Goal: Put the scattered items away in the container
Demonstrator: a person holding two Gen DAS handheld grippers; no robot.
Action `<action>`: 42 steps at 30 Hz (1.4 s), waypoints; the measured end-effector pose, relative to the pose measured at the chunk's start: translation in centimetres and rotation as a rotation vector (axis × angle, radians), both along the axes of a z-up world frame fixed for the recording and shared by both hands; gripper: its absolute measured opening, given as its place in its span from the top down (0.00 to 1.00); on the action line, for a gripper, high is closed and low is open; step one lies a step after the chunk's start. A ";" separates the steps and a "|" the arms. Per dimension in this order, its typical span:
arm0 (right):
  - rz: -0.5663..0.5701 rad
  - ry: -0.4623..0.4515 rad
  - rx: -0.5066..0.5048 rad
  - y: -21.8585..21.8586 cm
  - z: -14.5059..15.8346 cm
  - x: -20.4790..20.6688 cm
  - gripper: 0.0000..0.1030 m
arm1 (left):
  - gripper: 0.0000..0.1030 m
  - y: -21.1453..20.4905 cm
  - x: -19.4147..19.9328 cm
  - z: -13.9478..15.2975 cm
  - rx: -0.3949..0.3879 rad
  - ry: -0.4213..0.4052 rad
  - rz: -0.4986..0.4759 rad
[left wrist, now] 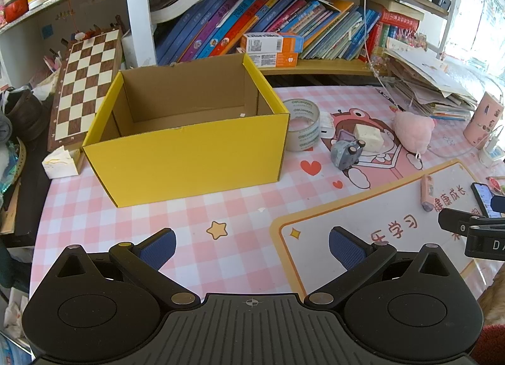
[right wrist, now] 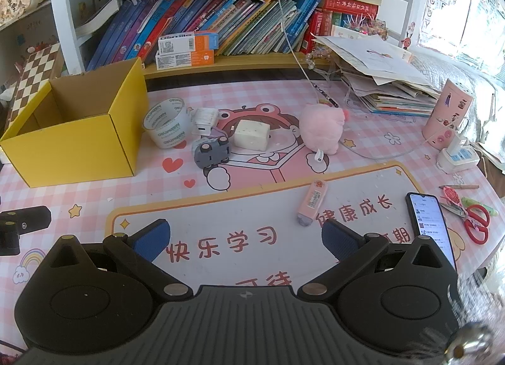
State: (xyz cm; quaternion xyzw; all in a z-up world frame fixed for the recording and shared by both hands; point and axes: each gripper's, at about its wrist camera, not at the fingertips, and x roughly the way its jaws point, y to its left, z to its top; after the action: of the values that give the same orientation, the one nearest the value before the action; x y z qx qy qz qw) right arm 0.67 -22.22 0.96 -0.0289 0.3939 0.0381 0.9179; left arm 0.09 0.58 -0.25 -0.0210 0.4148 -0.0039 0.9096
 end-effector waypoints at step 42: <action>-0.001 -0.003 -0.010 0.4 -0.1 0.7 0.00 | 0.00 0.4 0.6 -0.4 -0.014 0.009 -0.004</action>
State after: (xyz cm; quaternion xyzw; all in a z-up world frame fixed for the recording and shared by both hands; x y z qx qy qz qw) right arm 1.36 -21.80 0.84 -0.0332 0.3929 0.0356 0.9183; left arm 0.73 1.02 -0.61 -0.0267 0.4188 -0.0086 0.9076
